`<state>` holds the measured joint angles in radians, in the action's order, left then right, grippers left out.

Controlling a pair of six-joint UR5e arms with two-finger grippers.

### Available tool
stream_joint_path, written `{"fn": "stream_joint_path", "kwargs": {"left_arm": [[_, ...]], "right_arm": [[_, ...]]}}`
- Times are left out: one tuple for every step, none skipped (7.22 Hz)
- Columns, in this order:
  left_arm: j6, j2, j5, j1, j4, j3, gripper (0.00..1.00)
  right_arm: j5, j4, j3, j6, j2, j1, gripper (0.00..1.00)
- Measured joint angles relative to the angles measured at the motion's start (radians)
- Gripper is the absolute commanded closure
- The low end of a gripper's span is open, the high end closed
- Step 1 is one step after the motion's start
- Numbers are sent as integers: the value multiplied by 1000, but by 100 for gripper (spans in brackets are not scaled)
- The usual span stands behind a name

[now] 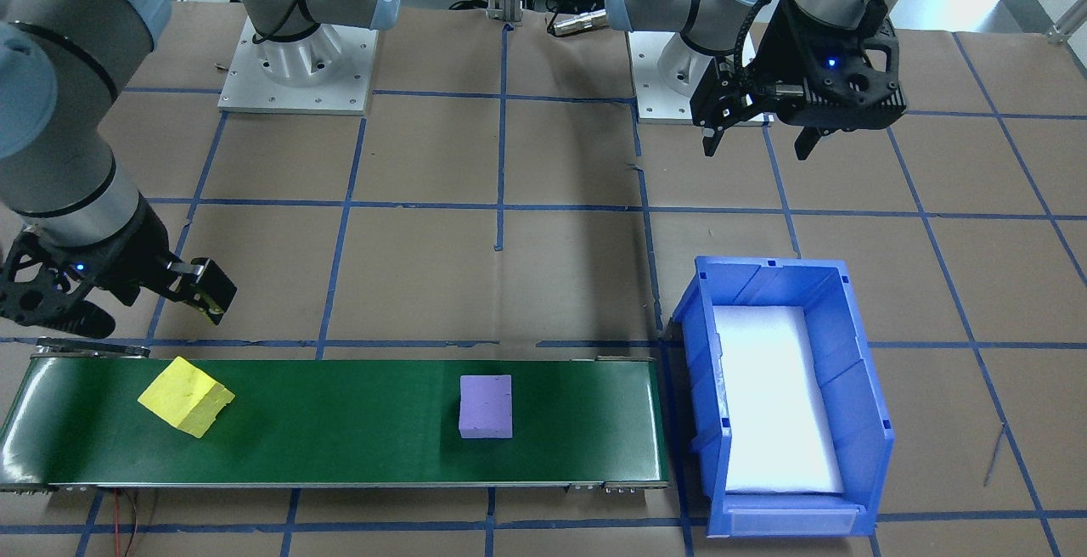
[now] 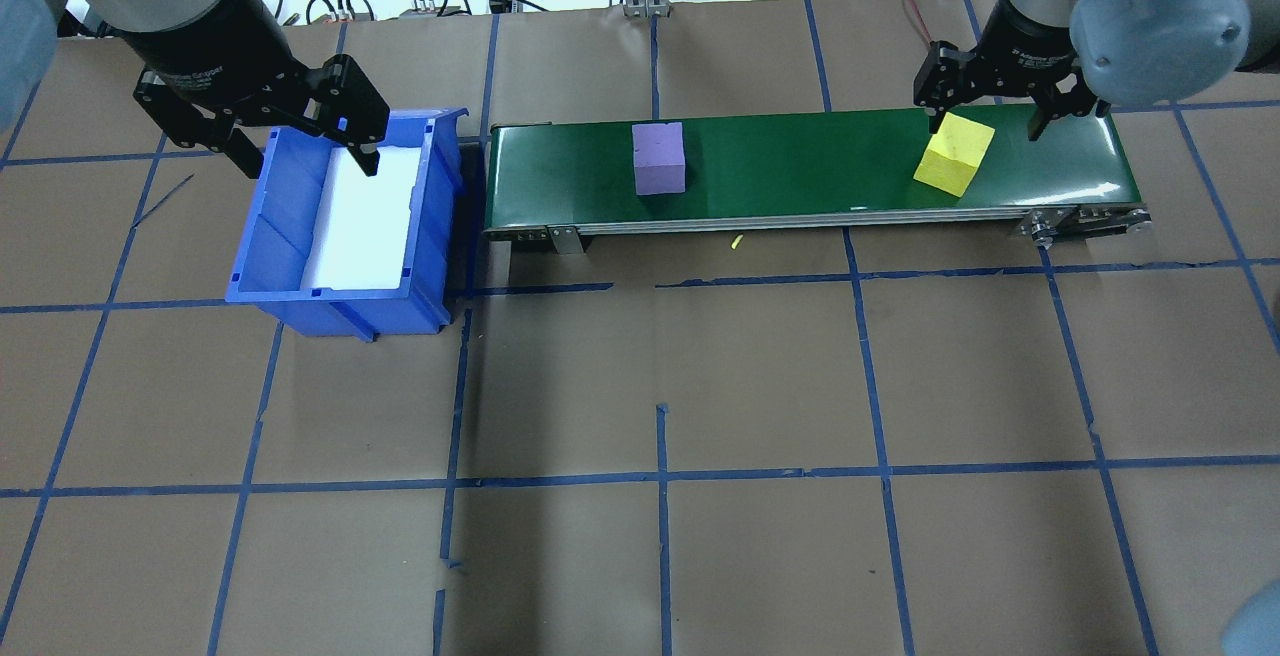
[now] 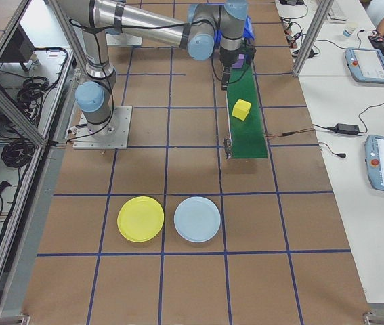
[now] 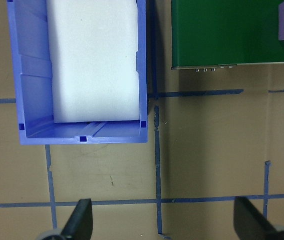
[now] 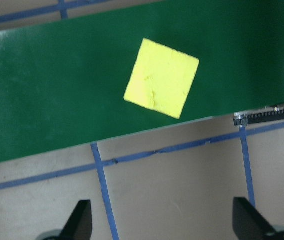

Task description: Move block left to right into plate

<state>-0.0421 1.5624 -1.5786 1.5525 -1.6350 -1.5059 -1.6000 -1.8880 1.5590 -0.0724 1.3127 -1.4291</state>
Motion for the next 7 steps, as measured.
{"fn": "stream_joint_path", "kwargs": {"left_arm": [[-3, -1, -1, -2, 6, -2, 0], [-4, 1, -2, -2, 14, -4, 0], [-4, 4, -2, -3, 18, -4, 0], [-3, 6, -2, -3, 20, -5, 0], [-3, 6, -1, -3, 21, -5, 0], [-3, 7, -1, -3, 21, -5, 0], [-4, 7, -1, -3, 21, -5, 0]], "right_arm": [[55, -20, -32, 14, -36, 40, 1], [100, -37, -55, 54, -74, 87, 1], [127, -56, -61, 106, -109, 133, 1], [154, -66, -55, 142, -139, 172, 1], [183, -72, -47, 155, -162, 193, 1], [215, -83, -41, 159, -185, 202, 1], [233, -106, -36, 162, -211, 206, 0]]}}
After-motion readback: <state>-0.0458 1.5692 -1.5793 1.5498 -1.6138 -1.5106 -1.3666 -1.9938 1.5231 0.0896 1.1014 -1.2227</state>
